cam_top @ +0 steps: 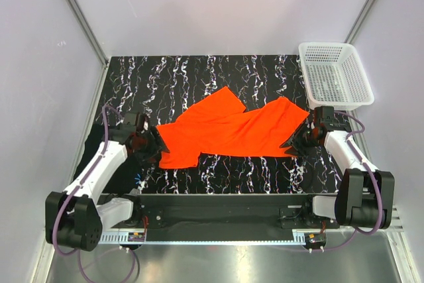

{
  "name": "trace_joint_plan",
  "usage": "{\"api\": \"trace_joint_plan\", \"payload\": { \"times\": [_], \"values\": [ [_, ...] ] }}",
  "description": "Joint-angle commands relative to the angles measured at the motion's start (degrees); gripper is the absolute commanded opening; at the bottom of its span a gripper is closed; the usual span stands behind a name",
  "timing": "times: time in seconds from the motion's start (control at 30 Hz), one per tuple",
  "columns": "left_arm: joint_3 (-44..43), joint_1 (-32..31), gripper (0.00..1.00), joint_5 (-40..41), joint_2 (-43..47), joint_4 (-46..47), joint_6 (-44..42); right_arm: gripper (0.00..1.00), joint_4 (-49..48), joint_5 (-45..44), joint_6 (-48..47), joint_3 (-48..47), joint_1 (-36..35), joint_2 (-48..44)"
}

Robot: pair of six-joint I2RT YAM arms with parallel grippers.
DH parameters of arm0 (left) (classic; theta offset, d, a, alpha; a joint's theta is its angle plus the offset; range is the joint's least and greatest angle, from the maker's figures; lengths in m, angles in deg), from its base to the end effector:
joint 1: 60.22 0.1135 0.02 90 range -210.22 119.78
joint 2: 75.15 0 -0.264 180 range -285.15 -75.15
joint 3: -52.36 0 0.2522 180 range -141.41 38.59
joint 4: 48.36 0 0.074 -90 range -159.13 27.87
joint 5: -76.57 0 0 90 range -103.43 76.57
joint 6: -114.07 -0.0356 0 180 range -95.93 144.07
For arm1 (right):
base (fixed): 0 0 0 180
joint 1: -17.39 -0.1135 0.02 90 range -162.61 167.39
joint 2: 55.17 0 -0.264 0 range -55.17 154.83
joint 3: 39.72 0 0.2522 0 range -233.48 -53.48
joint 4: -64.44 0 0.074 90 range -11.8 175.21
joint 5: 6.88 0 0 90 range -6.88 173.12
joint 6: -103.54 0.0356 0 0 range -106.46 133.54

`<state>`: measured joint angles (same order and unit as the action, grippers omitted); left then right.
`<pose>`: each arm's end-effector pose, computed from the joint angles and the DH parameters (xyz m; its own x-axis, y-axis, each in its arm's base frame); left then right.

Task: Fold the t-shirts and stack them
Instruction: Flatten the tshirt out

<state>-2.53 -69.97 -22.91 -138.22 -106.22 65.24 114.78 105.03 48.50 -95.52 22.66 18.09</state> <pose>0.1906 -0.0387 0.2133 -0.8313 -0.5160 -0.2066 -0.4175 0.8251 -0.3806 0.2252 -0.0074 0.1915 -0.7872 0.6065 -0.1117 0.4831 0.7190 0.4997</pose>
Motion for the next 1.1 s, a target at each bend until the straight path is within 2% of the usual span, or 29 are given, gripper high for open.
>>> {"api": "trace_joint_plan", "payload": {
  "times": [0.0, 0.17, 0.3, 0.47, 0.67, 0.83, 0.9, 1.03, 1.07],
  "values": [
    [-2.82, 0.18, 0.69, 8.16, -3.09, -0.56, 2.25, 0.39, -1.68, 1.82, 0.55, 0.38, 0.26, -0.74],
    [-1.24, 0.27, 0.68, 6.31, -8.21, 1.11, 1.28, 0.39, -1.68, 2.43, 0.02, 0.64, 0.26, -1.27],
    [2.1, 0.27, 0.5, 4.47, -7.51, 7.17, 0.05, 0.39, -1.77, 2.35, -0.07, 1.52, 0.26, -2.32],
    [4.47, 0.27, 0.42, 2.88, -6.02, 7.97, 0.58, 0.39, -1.95, 2.7, -0.33, 1.96, 0.26, -2.15],
    [6.32, 0.18, 0.41, 1.91, -8.12, 10.26, 0.67, 0.39, -2.83, 3.14, -0.07, 2.4, 0.26, -2.06],
    [5.88, 0.27, 0.49, 2.62, -9.8, 10.7, -0.56, 0.39, -2.83, 3.4, 0.2, 2.49, 0.26, -3.03],
    [6.23, 0.27, 0.48, 3.15, -9.18, 11.31, -0.65, 0.39, -2.83, 3.49, 0.37, 2.67, 0.26, -3.38],
    [7.54, 0.27, 0.35, 1.83, -9.61, 12.37, -0.13, 0.39, -2.74, 3.49, 0.46, 3.02, 0.26, -3.38],
    [7.64, 0.27, 0.28, 0.78, -9.53, 12.37, -0.04, 0.39, -2.74, 2.97, 0.89, 3.02, 0.26, -3.38]
  ]
}}
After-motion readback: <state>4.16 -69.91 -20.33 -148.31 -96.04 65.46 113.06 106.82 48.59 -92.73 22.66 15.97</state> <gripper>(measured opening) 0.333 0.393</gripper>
